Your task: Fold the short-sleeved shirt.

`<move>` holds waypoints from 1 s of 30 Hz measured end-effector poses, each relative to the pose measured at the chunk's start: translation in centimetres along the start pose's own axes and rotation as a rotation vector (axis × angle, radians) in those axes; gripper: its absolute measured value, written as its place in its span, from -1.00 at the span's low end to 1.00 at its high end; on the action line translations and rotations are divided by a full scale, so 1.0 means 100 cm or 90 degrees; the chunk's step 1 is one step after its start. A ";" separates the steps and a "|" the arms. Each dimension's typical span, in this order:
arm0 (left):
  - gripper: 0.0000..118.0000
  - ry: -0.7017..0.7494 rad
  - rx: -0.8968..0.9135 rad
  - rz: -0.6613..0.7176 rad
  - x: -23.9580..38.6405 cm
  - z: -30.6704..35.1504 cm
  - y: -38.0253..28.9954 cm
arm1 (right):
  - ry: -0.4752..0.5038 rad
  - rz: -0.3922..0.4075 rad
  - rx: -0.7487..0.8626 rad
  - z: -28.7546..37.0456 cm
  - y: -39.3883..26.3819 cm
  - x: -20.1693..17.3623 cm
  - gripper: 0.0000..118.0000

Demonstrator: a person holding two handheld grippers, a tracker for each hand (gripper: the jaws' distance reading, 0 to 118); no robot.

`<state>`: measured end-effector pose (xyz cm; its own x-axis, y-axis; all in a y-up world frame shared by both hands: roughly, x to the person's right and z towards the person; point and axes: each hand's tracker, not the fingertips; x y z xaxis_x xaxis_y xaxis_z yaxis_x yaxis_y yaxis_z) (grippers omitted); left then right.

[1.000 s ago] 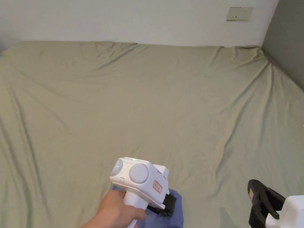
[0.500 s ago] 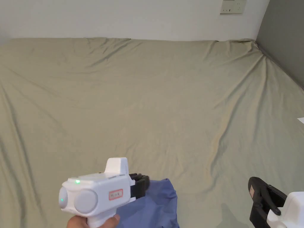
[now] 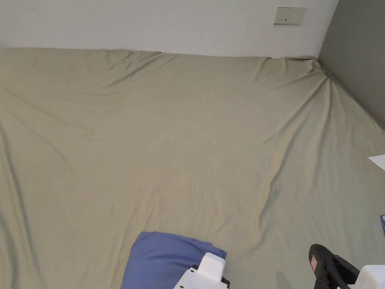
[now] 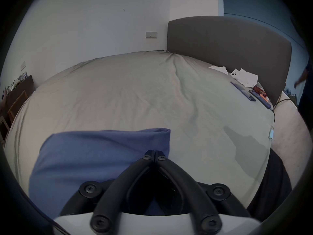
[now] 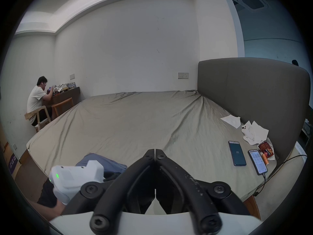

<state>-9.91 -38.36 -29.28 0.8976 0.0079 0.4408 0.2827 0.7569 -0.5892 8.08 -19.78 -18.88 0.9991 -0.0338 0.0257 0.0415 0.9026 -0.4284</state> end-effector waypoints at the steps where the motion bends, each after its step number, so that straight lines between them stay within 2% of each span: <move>1: -0.99 0.000 0.003 0.003 0.000 0.001 -0.001 | -0.001 0.001 -0.001 -0.001 0.000 0.000 -1.00; 4: -0.99 -0.006 0.000 0.010 -0.004 0.007 0.008 | 0.006 0.008 -0.008 -0.006 -0.002 -0.002 -1.00; 5: -0.99 -0.033 -0.006 0.039 -0.008 0.016 0.014 | 0.013 0.013 -0.007 -0.009 -0.002 -0.004 -1.00; 7: -0.99 -0.097 0.067 0.110 -0.022 0.052 0.029 | 0.024 0.028 -0.005 -0.015 -0.003 -0.008 -1.00; 9: -0.99 -0.099 0.111 0.106 -0.037 0.089 0.041 | 0.050 0.037 -0.010 -0.029 -0.006 -0.017 -1.00; 14: -0.99 -0.058 0.122 0.205 -0.120 0.145 0.039 | 0.183 0.087 -0.126 -0.093 -0.049 -0.074 -1.00; 15: -0.99 -0.056 0.117 0.221 -0.137 0.150 0.034 | 0.216 0.082 -0.143 -0.106 -0.061 -0.085 -1.00; 17: -0.99 -0.040 0.107 0.223 -0.161 0.155 0.027 | 0.230 0.067 -0.191 -0.131 -0.080 -0.101 -1.00; 20: -0.98 -0.037 0.064 0.238 -0.189 0.151 0.018 | 0.223 0.096 -0.260 -0.160 -0.109 -0.111 -1.00; 21: -0.89 -0.061 0.051 0.276 -0.201 0.147 0.015 | 0.226 0.089 -0.307 -0.168 -0.119 -0.110 -1.00; 22: -0.70 -0.063 0.043 0.289 -0.207 0.141 0.013 | 0.227 0.085 -0.293 -0.169 -0.126 -0.109 -1.00; 23: -0.38 -0.067 0.020 0.289 -0.214 0.133 0.012 | 0.233 0.090 -0.247 -0.163 -0.127 -0.106 -1.00; 24: 0.15 -0.073 -0.003 0.295 -0.221 0.123 0.011 | 0.236 0.098 -0.251 -0.160 -0.125 -0.105 -1.00; 25: 0.44 -0.074 -0.048 0.300 -0.226 0.110 0.012 | 0.232 0.112 -0.260 -0.160 -0.121 -0.107 -1.00; 26: 0.57 -0.112 -0.083 0.335 -0.234 0.099 0.010 | 0.229 0.124 -0.262 -0.160 -0.120 -0.109 -1.00; 28: 0.57 -0.167 -0.093 0.389 -0.243 0.077 0.002 | 0.227 0.132 -0.255 -0.160 -0.122 -0.111 -1.00; 30: 0.57 -0.180 -0.148 0.399 -0.245 0.058 -0.003 | 0.228 0.130 -0.245 -0.158 -0.125 -0.108 -1.00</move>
<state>-33.97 -34.95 -35.97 0.8018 0.5869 0.1129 -0.1632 0.3968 -0.9033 -3.06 -37.48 -28.03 0.9247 -0.0795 -0.3722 -0.2199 0.6866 -0.6930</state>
